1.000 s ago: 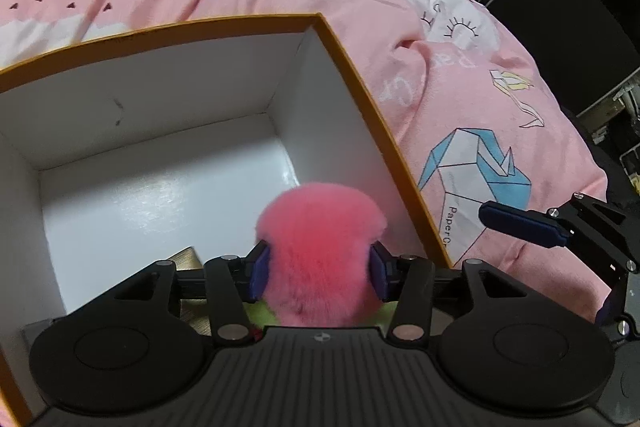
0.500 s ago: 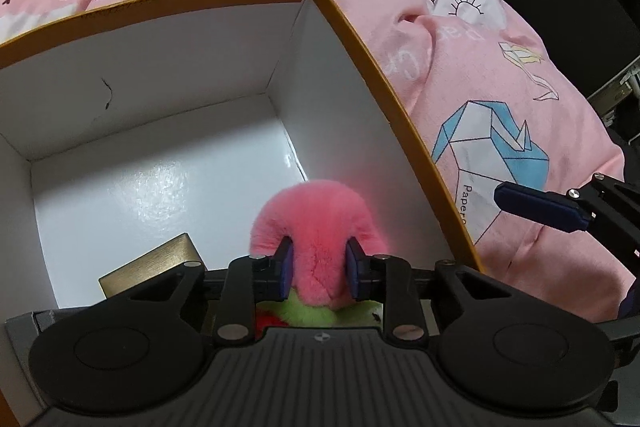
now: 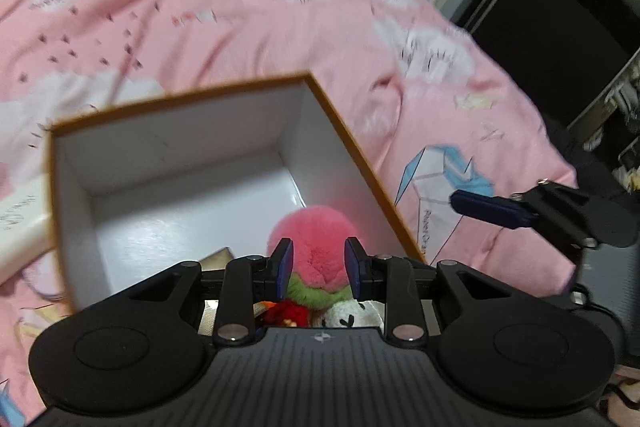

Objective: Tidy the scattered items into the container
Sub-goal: 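Open both grippers and withdraw them from the box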

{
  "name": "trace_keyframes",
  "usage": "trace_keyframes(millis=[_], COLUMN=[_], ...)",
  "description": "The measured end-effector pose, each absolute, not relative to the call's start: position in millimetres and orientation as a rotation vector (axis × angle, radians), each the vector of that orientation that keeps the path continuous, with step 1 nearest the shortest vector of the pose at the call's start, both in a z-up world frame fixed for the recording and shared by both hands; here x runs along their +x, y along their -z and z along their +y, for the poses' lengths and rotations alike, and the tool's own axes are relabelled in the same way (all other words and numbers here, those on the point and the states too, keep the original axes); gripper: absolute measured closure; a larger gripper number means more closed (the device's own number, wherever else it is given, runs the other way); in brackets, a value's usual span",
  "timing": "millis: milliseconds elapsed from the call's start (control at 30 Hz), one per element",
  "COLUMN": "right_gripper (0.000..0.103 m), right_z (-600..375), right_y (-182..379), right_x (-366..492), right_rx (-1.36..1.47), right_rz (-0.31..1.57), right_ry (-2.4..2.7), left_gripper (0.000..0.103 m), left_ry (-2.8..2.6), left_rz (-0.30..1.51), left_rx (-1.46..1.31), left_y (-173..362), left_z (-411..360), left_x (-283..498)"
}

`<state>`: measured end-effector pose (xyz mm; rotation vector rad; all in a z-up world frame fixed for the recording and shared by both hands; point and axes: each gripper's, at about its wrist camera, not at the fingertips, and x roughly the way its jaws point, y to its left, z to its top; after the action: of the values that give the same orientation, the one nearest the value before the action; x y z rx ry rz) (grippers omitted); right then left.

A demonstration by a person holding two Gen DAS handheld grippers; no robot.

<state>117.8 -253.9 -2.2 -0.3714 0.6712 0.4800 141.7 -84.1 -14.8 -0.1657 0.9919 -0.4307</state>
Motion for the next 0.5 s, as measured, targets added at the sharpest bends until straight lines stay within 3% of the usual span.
trace_keyframes(millis=[67,500], right_gripper=[0.029,0.027], right_z=[-246,-177], right_y=[-4,-39], right_x=[114,105], right_rx=[-0.378,-0.336], right_rz=[0.641,0.604], right_ry=[-0.499,-0.75], left_gripper=[0.07,0.07], left_ry=[0.409,0.167], left_rz=[0.96,0.876], left_rx=[-0.169,-0.07], left_y=[3,-24], left_z=[-70,15], left_x=[131,87])
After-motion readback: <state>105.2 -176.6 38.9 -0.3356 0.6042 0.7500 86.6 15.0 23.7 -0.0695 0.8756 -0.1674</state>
